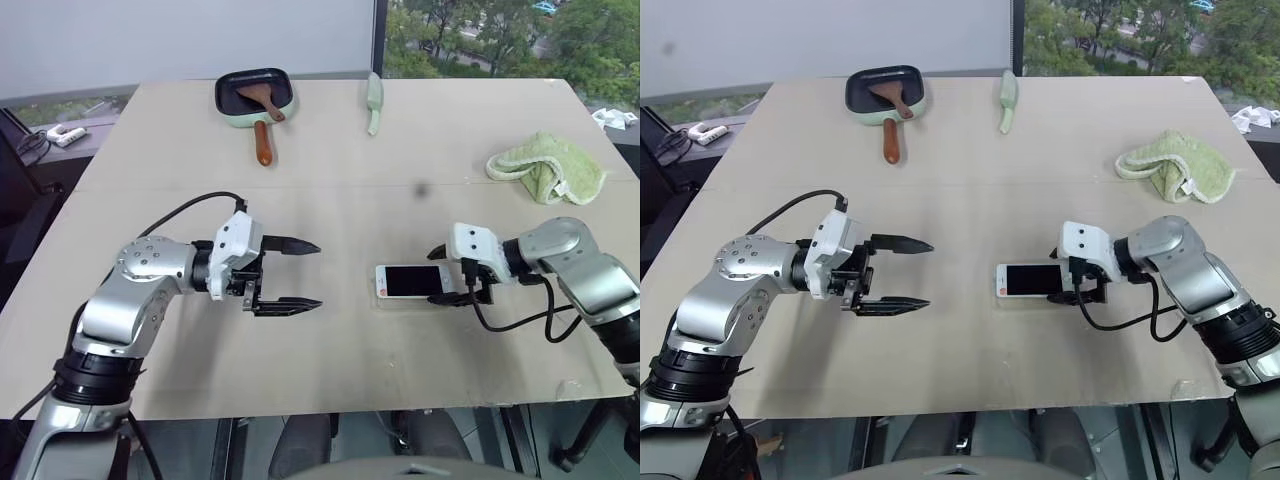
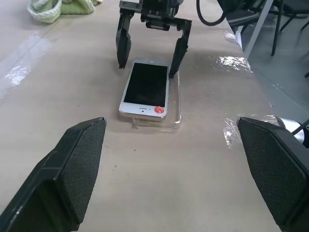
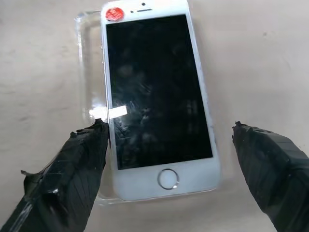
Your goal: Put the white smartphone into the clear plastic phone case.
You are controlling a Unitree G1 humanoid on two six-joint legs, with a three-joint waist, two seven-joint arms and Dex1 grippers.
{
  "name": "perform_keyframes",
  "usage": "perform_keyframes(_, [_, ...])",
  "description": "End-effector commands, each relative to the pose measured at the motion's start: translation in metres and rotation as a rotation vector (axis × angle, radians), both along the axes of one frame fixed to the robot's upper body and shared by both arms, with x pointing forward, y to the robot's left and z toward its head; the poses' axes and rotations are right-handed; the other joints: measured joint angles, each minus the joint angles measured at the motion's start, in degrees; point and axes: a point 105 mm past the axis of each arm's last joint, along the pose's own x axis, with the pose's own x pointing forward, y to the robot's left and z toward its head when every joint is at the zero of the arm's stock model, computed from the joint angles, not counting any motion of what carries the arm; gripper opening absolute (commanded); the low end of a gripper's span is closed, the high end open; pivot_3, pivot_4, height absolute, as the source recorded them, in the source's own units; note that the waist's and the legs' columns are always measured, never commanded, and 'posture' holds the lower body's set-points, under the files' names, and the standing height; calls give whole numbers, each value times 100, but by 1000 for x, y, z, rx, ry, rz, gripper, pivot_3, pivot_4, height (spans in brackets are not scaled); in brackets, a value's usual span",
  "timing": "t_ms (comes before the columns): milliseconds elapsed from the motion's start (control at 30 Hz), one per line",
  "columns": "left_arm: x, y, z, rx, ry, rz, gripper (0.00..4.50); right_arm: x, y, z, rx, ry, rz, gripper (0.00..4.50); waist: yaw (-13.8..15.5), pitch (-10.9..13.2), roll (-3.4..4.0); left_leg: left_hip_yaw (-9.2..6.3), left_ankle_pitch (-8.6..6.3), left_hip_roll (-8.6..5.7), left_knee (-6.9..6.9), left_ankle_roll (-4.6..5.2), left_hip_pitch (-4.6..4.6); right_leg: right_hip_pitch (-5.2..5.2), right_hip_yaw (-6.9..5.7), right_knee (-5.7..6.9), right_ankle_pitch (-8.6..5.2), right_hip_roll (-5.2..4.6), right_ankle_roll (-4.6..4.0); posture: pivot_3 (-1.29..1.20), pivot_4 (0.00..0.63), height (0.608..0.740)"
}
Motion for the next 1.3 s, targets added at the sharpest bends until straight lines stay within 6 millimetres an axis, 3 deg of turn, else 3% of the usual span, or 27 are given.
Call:
perform_keyframes(33, [-2,0,12,-1,-56,-5,4500,3,-2,5,-40,-42,27,4365,2,0,0,1,0,0,0,0,0,0,1,0,0,0,0,0,150,740])
perform_keyframes(267, [-2,0,12,-1,-58,-1,4500,4,-3,3,-51,-40,41,4365,1,0,0,0,0,0,0,0,0,0,0,0,0,0,0,0,150,740])
perform_keyframes(300, [-2,0,12,0,-58,0,4500,4,-2,4,-46,-41,43,3842,1,0,0,0,0,0,0,0,0,0,0,1,0,0,0,0,150,740])
perform_keyframes(400, [-1,1,12,0,-57,2,4500,4,-1,6,-41,-46,47,3062,1,0,0,0,0,0,0,0,0,0,0,1,0,0,0,0,150,740])
perform_keyframes(567, [-1,0,11,-1,-55,0,4500,5,-1,9,-31,-67,47,3063,1,0,0,1,0,-1,0,0,0,0,1,0,0,0,0,0,150,740])
perform_keyframes(900, [0,-6,9,-6,-54,-24,4500,-5,-5,40,27,-122,94,3063,4,0,1,1,0,0,0,0,0,0,1,0,0,-1,0,0,150,740])
perform_keyframes(1267, [16,-30,2,-19,-62,-17,4500,-10,-14,21,-77,-110,125,3063,8,0,0,2,0,-3,2,0,0,1,1,2,0,0,1,0,150,740])
perform_keyframes(1300, [17,-33,4,-37,-58,-30,3986,-10,-14,20,-79,-109,124,3063,5,1,0,2,0,-3,3,0,0,1,1,4,0,0,1,0,150,740])
